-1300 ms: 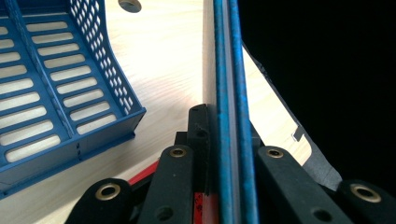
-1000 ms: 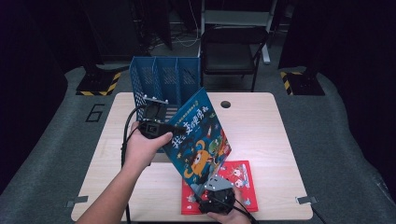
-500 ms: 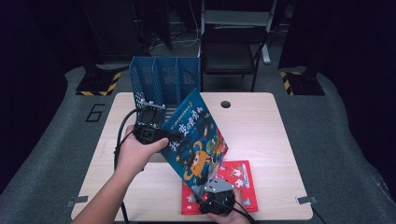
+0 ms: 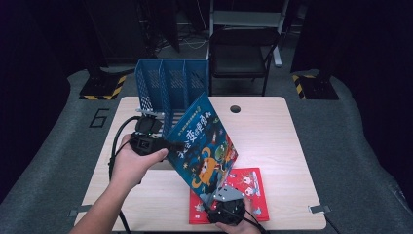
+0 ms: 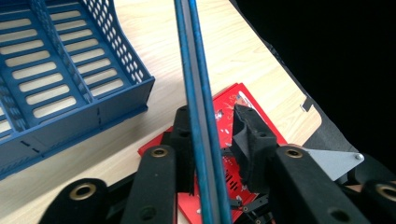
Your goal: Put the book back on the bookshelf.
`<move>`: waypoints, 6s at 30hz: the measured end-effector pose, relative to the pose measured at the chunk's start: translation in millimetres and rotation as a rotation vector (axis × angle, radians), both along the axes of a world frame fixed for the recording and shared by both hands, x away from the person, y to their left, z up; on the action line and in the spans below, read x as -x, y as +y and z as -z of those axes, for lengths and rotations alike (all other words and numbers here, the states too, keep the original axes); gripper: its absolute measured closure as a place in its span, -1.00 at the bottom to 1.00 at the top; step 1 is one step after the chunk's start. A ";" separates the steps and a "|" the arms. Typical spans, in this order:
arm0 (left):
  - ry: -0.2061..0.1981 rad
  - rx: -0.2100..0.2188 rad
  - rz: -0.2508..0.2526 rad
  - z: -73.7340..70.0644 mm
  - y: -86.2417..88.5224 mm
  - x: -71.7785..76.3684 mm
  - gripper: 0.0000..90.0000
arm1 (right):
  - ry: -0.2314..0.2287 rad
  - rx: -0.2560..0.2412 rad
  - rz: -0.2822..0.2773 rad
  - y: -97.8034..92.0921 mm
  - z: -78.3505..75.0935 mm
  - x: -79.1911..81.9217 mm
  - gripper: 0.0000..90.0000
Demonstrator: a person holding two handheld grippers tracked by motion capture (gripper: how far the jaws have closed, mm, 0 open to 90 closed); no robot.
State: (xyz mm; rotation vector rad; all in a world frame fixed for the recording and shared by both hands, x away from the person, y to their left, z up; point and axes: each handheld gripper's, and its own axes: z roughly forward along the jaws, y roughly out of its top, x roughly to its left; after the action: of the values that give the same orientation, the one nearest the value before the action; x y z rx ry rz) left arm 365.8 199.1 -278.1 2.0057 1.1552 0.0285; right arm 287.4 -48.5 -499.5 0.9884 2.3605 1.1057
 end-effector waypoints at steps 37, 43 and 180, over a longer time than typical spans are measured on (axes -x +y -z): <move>0.077 0.017 0.008 -24.9 -12.6 -19.0 0.81 | -0.002 -0.002 0.082 -0.1 -7.9 -16.4 -0.19; 0.084 0.002 0.013 -36.5 -15.8 -23.1 0.81 | 0.010 -0.039 0.080 0.8 -14.2 -20.4 -0.19; 0.043 -0.066 -0.321 -138.2 110.4 -33.7 0.81 | 0.074 -0.339 -0.138 120.9 -76.0 -103.2 0.01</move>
State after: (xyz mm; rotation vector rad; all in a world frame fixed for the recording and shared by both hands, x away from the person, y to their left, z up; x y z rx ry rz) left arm 399.5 309.5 -139.9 1.8649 1.5114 0.1896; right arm 390.6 72.4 -423.5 1.0005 2.3762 1.5877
